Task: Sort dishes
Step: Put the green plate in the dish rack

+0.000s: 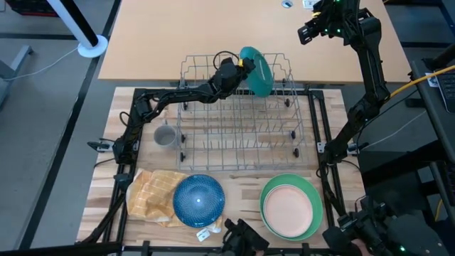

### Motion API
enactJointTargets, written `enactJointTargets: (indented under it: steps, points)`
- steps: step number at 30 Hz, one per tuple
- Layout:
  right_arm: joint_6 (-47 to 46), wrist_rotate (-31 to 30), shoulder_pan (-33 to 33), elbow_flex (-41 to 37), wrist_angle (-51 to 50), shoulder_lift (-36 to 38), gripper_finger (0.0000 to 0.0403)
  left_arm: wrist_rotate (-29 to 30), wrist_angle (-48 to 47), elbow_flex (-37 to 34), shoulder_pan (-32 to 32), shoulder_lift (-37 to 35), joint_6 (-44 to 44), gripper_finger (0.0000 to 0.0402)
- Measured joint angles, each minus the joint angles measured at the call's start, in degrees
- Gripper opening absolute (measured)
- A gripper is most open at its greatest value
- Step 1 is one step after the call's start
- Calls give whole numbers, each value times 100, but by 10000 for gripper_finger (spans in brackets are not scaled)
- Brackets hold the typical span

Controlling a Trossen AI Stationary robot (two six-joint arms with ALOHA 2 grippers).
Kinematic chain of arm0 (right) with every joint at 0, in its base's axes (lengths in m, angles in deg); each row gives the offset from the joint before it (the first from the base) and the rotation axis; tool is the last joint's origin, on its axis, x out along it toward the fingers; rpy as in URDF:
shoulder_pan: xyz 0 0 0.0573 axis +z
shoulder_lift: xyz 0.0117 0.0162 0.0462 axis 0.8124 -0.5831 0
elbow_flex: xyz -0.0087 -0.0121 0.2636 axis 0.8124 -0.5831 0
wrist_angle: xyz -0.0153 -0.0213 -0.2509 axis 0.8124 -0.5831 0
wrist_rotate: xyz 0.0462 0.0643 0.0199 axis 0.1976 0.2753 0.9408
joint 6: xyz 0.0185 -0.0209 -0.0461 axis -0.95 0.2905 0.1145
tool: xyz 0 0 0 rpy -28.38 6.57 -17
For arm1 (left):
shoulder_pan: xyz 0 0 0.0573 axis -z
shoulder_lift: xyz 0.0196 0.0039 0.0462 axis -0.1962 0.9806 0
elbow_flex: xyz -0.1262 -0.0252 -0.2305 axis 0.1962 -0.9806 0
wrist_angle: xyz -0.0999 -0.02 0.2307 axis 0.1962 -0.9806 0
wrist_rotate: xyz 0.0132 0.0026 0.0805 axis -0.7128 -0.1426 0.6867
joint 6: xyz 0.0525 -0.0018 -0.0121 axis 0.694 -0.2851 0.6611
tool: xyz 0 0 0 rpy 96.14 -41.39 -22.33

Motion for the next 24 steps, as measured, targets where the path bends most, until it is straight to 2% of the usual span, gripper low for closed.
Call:
enactJointTargets:
  steps: [11, 24]
  points:
    - [1, 0, 0, 0, 28, 0, 152, -50, -5, 0, -6, 0, 381, 120]
    - [3, 0, 0, 0, -109, 0, 152, -66, 135, 24, -202, 0, 280, 134]
